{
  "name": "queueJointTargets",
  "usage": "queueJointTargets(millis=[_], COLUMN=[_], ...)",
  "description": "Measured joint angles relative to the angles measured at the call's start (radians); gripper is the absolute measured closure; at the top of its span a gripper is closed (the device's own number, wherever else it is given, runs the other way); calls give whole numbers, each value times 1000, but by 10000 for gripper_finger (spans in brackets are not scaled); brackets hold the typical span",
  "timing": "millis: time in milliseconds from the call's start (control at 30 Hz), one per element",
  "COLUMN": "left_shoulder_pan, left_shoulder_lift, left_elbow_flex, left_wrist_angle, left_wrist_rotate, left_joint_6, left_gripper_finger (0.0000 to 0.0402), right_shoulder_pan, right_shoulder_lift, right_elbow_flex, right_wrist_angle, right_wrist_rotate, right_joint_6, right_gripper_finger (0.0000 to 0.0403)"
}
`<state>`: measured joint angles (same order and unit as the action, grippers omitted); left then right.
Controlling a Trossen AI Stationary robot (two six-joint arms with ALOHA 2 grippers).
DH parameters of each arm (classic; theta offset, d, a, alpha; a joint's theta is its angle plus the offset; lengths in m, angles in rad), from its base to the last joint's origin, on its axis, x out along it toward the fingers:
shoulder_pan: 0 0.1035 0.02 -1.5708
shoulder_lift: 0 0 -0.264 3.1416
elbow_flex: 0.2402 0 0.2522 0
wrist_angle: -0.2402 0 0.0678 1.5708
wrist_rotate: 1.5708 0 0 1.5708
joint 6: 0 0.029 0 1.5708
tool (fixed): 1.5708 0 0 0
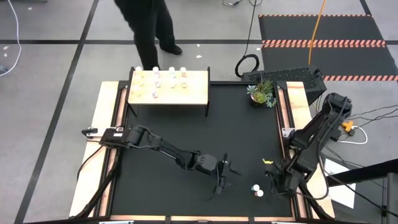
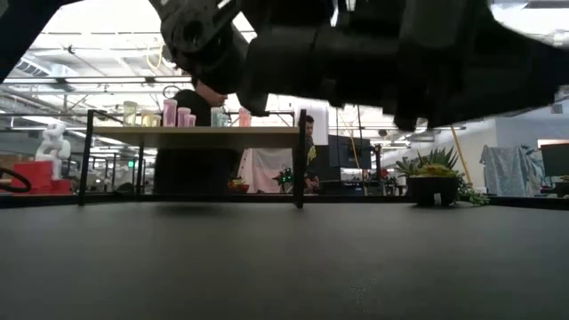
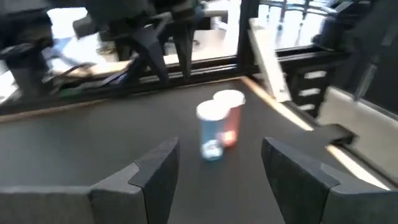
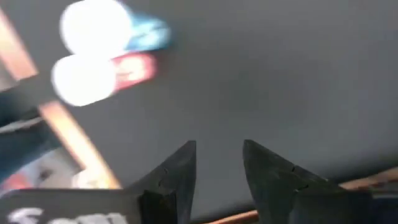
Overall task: Pick and place medicine bottles onto shelf by color
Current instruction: Put the blue medicine bottle aligned with the other blue medicine bottle on the shelf
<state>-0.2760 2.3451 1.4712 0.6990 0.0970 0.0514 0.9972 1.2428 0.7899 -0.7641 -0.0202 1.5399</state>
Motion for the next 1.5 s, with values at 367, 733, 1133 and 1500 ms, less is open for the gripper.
queueJointTargets(millis=[367,733,1133,1500], left_shoulder_pan=[-5,-4,59,52], left_shoulder_lift=[13,177,313,320], left_elbow_flex=[9,301,516,523], left_wrist_angle=[10,-119,-201,-193], left_wrist_rotate=[29,89,205,199], left_joint_6=[-8,33,-27,54], left_gripper_finger=[174,174,174,173], right_shoulder_pan=[-4,-1,0,0], right_shoulder_lift=[19,17,17,17], right_elbow_flex=[0,0,0,0], right_wrist_angle=[-112,-140,-18,-7], right_wrist_rotate=[181,78,18,15], right_joint_6=[-124,-171,-114,-104], right_gripper_finger=[278,278,277,277])
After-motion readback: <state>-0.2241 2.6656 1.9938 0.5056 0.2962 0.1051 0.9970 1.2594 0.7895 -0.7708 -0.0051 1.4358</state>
